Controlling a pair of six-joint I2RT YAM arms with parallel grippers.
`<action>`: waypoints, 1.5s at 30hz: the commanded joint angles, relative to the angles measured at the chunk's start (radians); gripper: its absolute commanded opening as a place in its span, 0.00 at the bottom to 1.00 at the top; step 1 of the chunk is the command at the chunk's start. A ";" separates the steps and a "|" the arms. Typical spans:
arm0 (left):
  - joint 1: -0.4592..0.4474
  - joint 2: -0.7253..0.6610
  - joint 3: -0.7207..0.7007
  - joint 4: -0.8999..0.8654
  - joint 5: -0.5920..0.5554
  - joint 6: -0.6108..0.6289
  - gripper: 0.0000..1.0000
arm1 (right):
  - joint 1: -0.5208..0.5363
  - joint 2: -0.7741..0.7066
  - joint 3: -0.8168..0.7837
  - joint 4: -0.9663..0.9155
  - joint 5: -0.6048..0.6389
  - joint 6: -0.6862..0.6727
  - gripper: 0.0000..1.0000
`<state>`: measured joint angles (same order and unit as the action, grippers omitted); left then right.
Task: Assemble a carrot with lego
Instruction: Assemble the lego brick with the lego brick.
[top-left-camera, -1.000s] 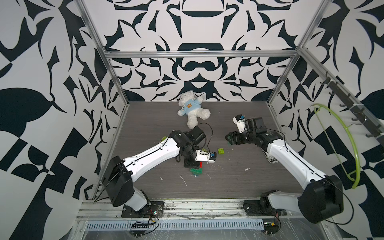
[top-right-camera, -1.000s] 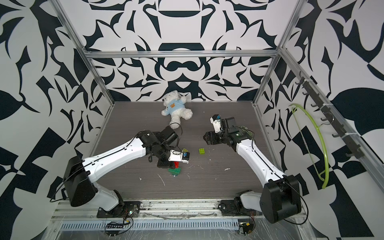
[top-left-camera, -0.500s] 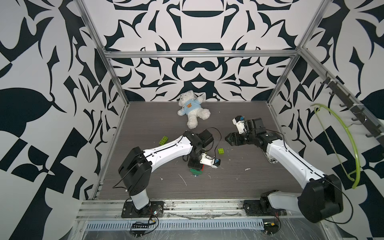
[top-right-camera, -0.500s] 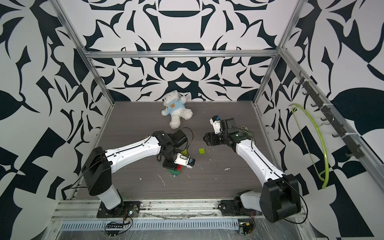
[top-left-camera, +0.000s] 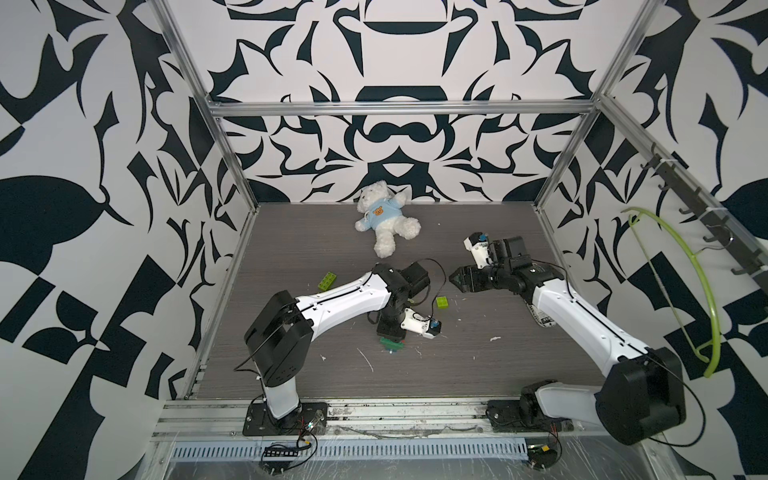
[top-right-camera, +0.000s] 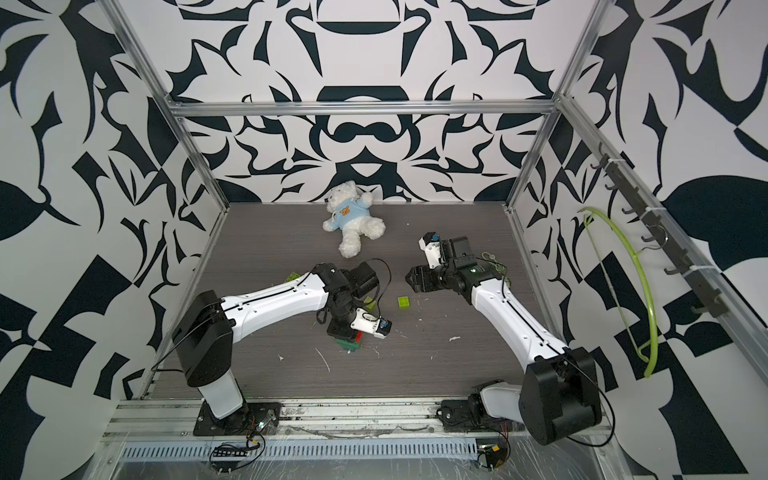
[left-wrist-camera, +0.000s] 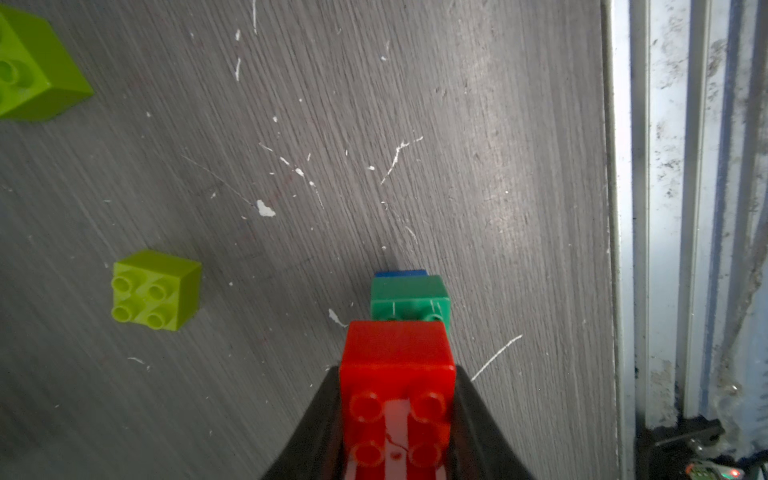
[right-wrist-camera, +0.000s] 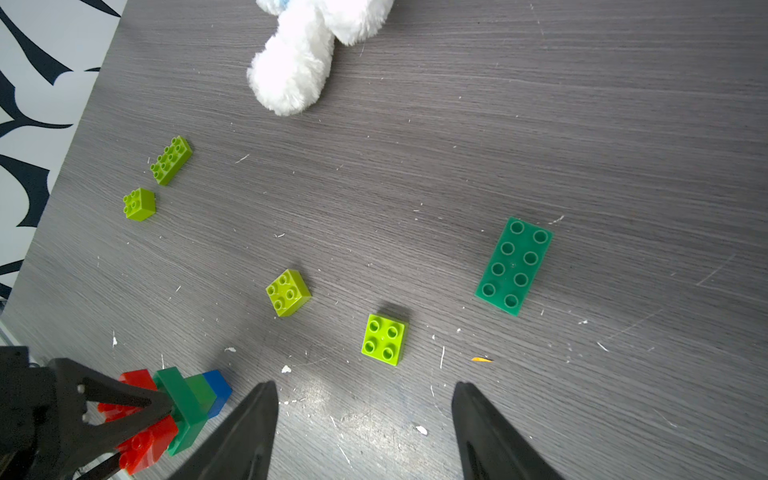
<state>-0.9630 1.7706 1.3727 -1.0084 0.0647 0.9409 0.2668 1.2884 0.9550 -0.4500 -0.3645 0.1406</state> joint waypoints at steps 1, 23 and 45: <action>-0.006 0.019 0.022 -0.035 0.003 -0.007 0.09 | -0.001 0.002 -0.007 0.024 -0.019 0.001 0.71; -0.006 0.035 -0.010 -0.018 0.011 -0.015 0.10 | -0.001 0.006 -0.011 0.027 -0.034 0.001 0.71; -0.006 0.022 -0.004 -0.040 0.030 -0.035 0.10 | -0.001 0.012 -0.015 0.031 -0.040 0.001 0.70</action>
<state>-0.9653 1.7931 1.3701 -1.0153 0.0662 0.9165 0.2668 1.2972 0.9451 -0.4431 -0.3893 0.1406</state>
